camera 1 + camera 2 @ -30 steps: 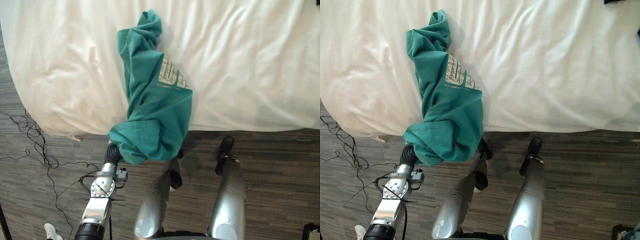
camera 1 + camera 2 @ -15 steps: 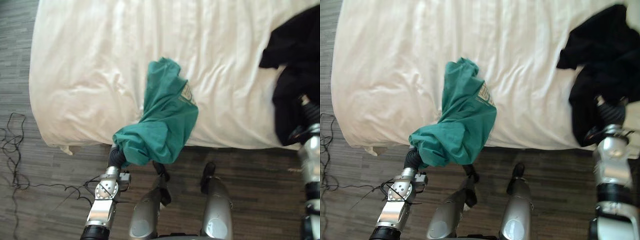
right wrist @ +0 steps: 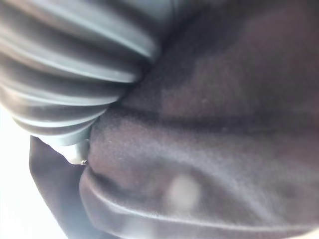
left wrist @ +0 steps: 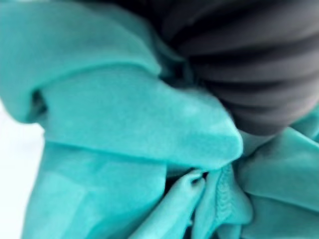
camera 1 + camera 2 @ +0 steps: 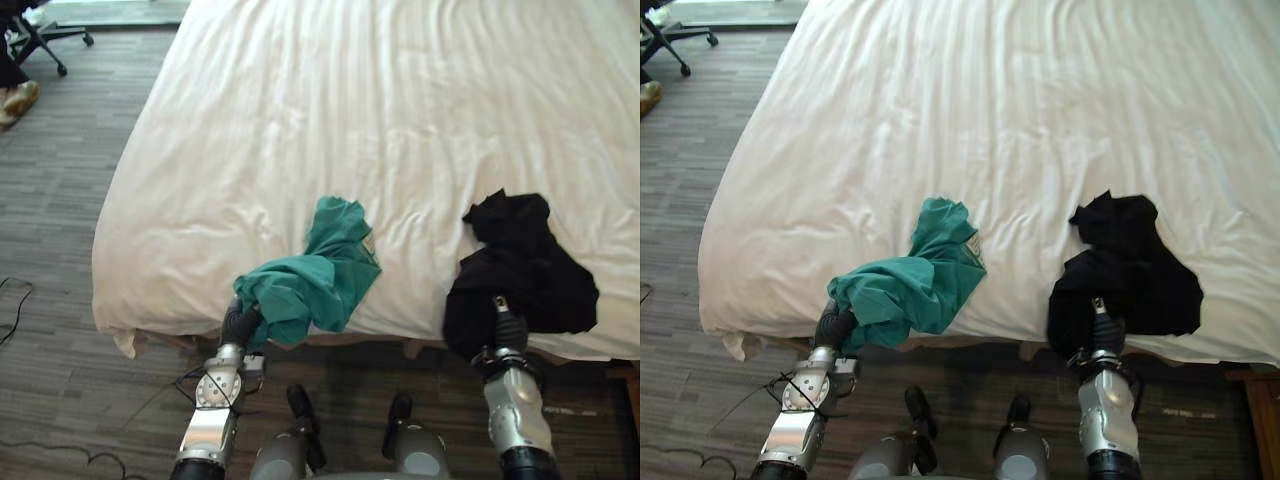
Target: Tidy the bed and pick cloth on bed and put in laundry
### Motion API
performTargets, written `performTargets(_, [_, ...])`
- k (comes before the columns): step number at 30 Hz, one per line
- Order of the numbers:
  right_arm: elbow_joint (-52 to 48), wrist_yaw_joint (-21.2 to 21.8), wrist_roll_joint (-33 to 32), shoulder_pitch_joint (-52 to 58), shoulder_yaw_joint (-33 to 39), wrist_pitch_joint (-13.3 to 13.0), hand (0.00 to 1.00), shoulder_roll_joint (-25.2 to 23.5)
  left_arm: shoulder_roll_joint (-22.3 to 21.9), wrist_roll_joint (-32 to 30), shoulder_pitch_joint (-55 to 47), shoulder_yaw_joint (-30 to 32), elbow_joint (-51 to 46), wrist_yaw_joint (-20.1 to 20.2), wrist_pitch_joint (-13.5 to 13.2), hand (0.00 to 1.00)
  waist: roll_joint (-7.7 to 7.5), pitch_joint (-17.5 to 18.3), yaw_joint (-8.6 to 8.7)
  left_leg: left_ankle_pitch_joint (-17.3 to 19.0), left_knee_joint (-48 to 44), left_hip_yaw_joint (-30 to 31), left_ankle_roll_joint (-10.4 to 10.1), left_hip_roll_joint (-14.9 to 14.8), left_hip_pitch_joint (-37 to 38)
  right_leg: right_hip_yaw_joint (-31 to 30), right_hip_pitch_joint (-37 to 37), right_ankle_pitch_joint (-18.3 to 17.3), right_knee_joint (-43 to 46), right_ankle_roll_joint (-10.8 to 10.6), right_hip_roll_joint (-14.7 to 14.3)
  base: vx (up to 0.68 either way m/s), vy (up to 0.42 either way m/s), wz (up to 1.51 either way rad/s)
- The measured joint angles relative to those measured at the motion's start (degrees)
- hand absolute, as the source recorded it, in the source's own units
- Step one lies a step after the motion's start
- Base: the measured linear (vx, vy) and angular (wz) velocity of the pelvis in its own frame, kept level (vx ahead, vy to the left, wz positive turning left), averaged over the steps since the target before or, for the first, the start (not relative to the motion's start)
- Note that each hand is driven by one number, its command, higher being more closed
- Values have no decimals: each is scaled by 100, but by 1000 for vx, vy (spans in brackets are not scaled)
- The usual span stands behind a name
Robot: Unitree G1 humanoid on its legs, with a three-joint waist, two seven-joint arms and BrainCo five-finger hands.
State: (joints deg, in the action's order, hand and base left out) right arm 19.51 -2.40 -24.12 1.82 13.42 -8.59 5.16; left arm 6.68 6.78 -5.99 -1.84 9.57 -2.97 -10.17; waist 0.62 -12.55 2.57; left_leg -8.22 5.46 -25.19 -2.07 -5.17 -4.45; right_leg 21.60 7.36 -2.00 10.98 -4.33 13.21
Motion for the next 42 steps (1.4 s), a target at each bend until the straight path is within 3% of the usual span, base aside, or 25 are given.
performTargets(4, [216, -9, 80, 250, -144, 21, 100, -302, -287, 244, -220, -121, 0, -90, 87, 100, -126, 105, -1, 158, 40, 152, 46, 185, 230, 20, -19, -280, 666, -38, 300, 45, -9, 18])
performTargets(7, [218, -48, 294, 560, -326, 37, 100, -491, -497, 408, -554, -152, -1, -246, 104, 100, -152, 120, 22, 187, 39, 550, 89, 209, 424, -617, 13, -270, 1487, 9, 317, 46, -14, 58])
performTargets(9, [209, -105, 443, 790, -560, 41, 100, -651, -544, 461, -737, -210, 0, -347, 123, 100, -216, 161, -4, 180, 36, 1022, 91, 187, 411, -1327, 41, -277, 1809, 172, 87, 66, -91, 85])
performTargets(10, [203, -131, 478, 897, -648, 49, 100, -754, -548, 492, -835, -208, 1, -368, 133, 100, -178, 167, 0, 171, 35, 1271, 104, 156, 318, -1750, 73, -509, 1772, 156, -143, 62, -201, 116])
performTargets(11, [109, -157, 630, 1066, -813, 79, 100, -866, -555, 494, -880, -173, 2, -377, 175, 100, -287, 224, -13, 170, 18, 1589, 103, 170, 173, -2250, -42, -834, 1476, 43, -500, 48, -203, 126])
performTargets(13, [-105, -172, 744, 1311, -1044, 156, 100, -879, -577, 493, -884, -166, 2, -371, 252, 100, -439, 307, -32, 168, -2, 1999, 100, 332, -60, -2746, -314, -1038, 855, 68, -837, 52, -210, 151])
performTargets(15, [-350, -241, 847, 1466, -1053, 192, 100, -913, -781, 490, -964, -157, -17, -359, 333, 100, -327, 311, -63, 167, -3, 2366, 84, 354, -146, -2686, -532, -1237, 674, 172, -1010, 38, -179, 129])
performTargets(17, [-534, -283, 903, 1606, -1060, 205, 100, -893, -938, 490, -1118, -142, -23, -341, 348, 100, -70, 336, -174, 155, -5, 2514, 59, 350, -201, -2155, -655, -1224, 710, 196, -1003, -5, -108, 101])
performTargets(20, [-543, -299, 964, 1697, -1141, 240, 100, -809, -995, 500, -1142, -151, -96, -346, 346, 100, 85, 398, -281, 191, -23, 2618, 8, 296, -300, -1642, -808, -1223, 690, 201, -1013, 0, -102, 98])
performTargets(23, [-720, -290, 1143, 1770, -1434, 243, 100, -702, -1055, 856, -1171, -76, -232, -387, 337, 100, 285, 364, -510, 157, -368, 2744, -119, 222, -642, -1310, -793, -1341, 831, 268, -1088, -42, -92, 77])
performTargets(24, [-807, -284, 1160, 1804, -1618, 244, 100, -659, -1062, 977, -1270, -73, -289, -465, 339, 100, 387, 329, -570, 172, -607, 2756, -101, 226, -871, -1026, -804, -1473, 1011, 283, -1083, -94, -87, 90])
performTargets(25, [-867, -285, 1190, 1833, -1681, 248, 100, -625, -1064, 1050, -1337, -69, -325, -485, 339, 100, 454, 338, -548, 308, -677, 2562, 98, 217, -979, -773, -835, -1513, 1028, 289, -1035, -88, -82, 122])
performTargets(26, [-915, -287, 1202, 1878, -1677, 247, 100, -642, -1064, 1072, -1327, -73, -324, -487, 345, 100, 431, 344, -503, 624, -814, 2250, 554, 222, -1038, -539, -883, -1517, 979, 292, -957, -78, -24, 173])
performTargets(27, [-904, -354, 1327, 1887, -1671, 261, 100, -690, -1058, 1140, -1284, -21, -352, -479, 341, 100, 295, 243, -500, 961, -1750, 711, 989, -68, -1302, -54, -916, -1532, 933, 406, -596, -60, -7, 156])
performTargets(29, [-905, -447, 1430, 1889, -1672, 269, 100, -677, -1057, 1182, -1366, 20, -341, -491, 352, 100, 305, 248, -512, 1110, -2813, -498, 1150, -498, -1318, 322, -1026, -1554, 977, 422, -423, 11, -2, 123])
performTargets(30, [-904, -495, 1525, 1892, -1671, 270, 100, -671, -1036, 1204, -1389, 11, -338, -490, 347, 100, 315, 255, -496, 1226, -3173, -660, 1113, -616, -1304, 440, -1026, -1555, 981, 423, -382, 55, 20, 109])
performTargets(32, [-901, -547, 1852, 1888, -1548, 283, 100, -631, -1000, 1283, -1360, -84, -213, -474, 351, 100, 355, 282, -468, 1780, -3987, -781, 796, -931, -1248, 882, -1022, -1541, 959, 399, -292, 49, 69, 106])
performTargets(33, [-900, -575, 1907, 1890, -1492, 290, 100, -632, -993, 1283, -1354, -150, -176, -473, 364, 100, 373, 292, -445, 1788, -3964, -856, 787, -1013, -1183, 1022, -1029, -1540, 975, 398, -292, 122, 157, 138])
performTargets(34, [-847, -642, 2036, 1925, -1381, 349, 100, -646, -981, 1276, -1347, -279, -93, -471, 379, 100, 386, 298, -317, 1951, -3691, -953, 587, -991, -1090, 1303, -1134, -1530, 1012, 362, -294, 132, 173, 163])
performTargets(36, [-633, -708, 2139, 1974, -1235, 473, 100, -755, -976, 1231, -1279, -406, -50, -481, 467, 100, 220, 298, -327, 2046, -3282, -864, 712, -636, -887, 1525, -1300, -1502, 1171, 287, -147, 157, 188, 156])
performTargets(37, [-519, -752, 2244, 1986, -1187, 511, 100, -784, -975, 1102, -1298, -484, -40, -498, 482, 100, 43, 279, -348, 1996, -3047, -594, 801, -343, -788, 1590, -1241, -1624, 1624, 136, 117, 184, 202, 132])
performTargets(38, [-481, -763, 2276, 1987, -1161, 521, 100, -807, -927, 991, -1313, -530, -22, -506, 501, 100, -13, 324, -338, 1974, -2927, -398, 848, -168, -770, 1513, -1208, -1793, 1691, -102, 216, 163, 178, 122])
performTargets(39, [-483, -763, 2293, 1968, -1159, 519, 100, -800, -919, 938, -1320, -530, -21, -527, 504, 100, -52, 347, -353, 1982, -2893, -304, 865, -103, -764, 1466, -1192, -1822, 1701, -146, 264, 132, 150, 95])
performTargets(40, [-472, -759, 2411, 1902, -1186, 520, 100, -815, -883, 821, -1322, -527, -21, -602, 516, 100, -58, 346, -367, 1967, -2779, -143, 910, 44, -719, 1407, -1004, -1810, 1826, -123, 445, 91, 112, 72])
performTargets(42, [-430, -756, 2490, 1811, -1248, 521, 100, -815, -833, 676, -1319, -516, -21, -610, 534, 100, -62, 344, -366, 1920, -2605, 37, 981, 226, -636, 1366, -712, -1694, 2206, 139, 724, 68, 80, 69])
